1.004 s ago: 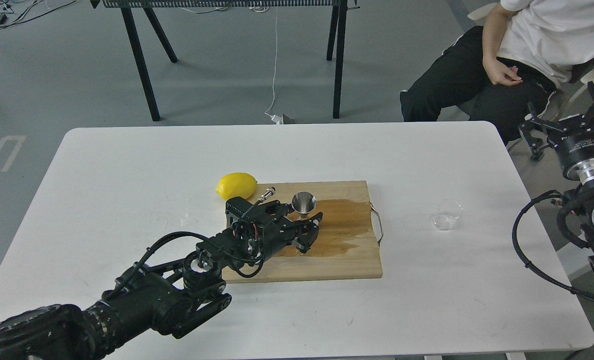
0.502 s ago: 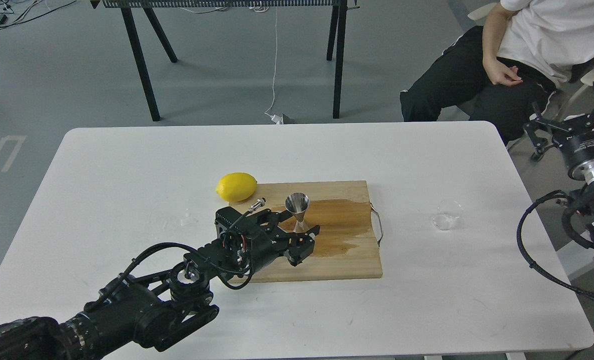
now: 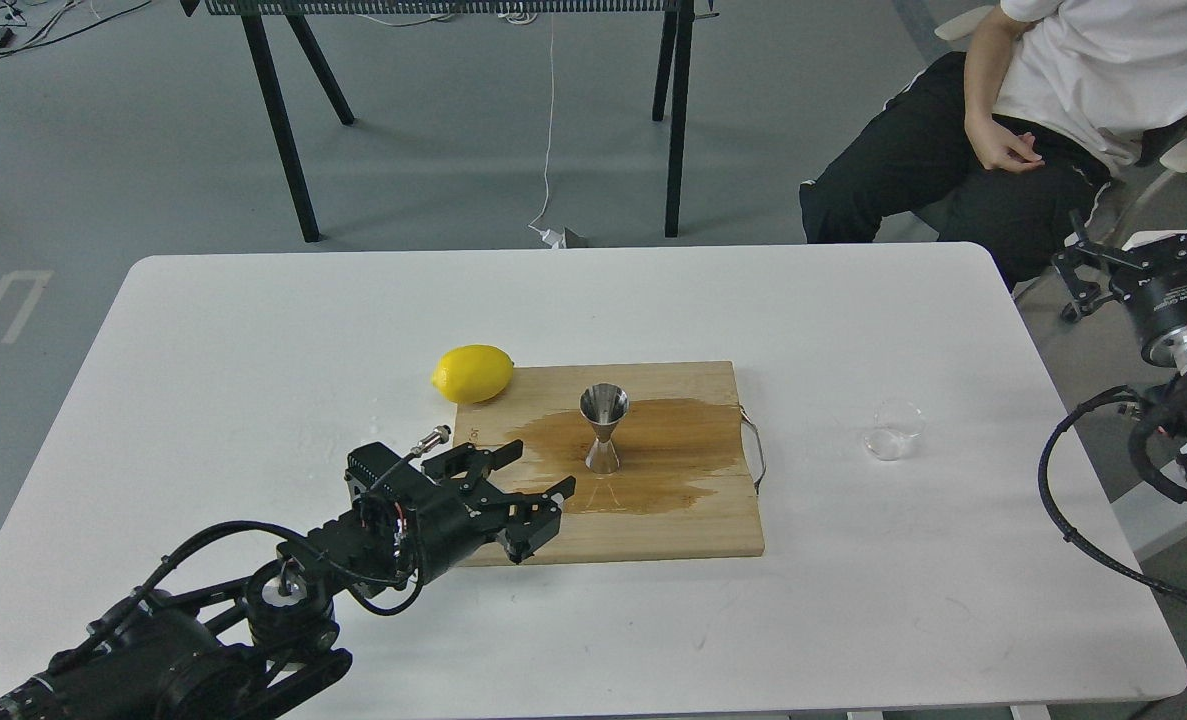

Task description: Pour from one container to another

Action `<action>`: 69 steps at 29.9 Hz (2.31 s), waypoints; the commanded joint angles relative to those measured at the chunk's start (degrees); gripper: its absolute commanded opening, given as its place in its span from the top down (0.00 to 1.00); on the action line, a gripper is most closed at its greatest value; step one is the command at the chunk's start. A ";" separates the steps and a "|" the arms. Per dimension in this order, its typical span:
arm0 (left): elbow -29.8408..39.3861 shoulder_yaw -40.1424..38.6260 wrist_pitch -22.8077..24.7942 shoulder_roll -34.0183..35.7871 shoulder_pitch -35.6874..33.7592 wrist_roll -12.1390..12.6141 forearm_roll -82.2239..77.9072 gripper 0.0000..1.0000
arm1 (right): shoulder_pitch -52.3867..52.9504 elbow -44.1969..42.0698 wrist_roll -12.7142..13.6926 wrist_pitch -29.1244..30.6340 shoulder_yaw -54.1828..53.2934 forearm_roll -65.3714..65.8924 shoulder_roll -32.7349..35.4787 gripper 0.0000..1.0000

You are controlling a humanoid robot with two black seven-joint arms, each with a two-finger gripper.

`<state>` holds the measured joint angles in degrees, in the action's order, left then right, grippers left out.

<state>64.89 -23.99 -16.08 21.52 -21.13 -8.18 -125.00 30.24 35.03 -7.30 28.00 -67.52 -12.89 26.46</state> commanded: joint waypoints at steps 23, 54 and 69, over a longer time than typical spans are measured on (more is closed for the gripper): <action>2.08 -16.17 9.99 9.86 -10.77 -10.71 85.49 0.01 | -25.48 17.69 8.26 0.00 -0.77 -18.12 2.98 0.00; -8.82 -26.46 34.89 6.08 -11.48 -14.84 123.15 0.00 | -25.67 25.08 13.71 -14.01 1.52 -23.58 -5.02 0.00; -9.08 -26.03 34.27 5.90 -11.21 -14.76 123.06 0.00 | -20.67 18.68 13.19 -26.51 1.43 -23.15 -11.95 0.00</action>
<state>55.95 -50.19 18.26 27.59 -32.43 -22.98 -1.85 8.19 56.06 5.88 1.65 -66.19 -36.08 16.98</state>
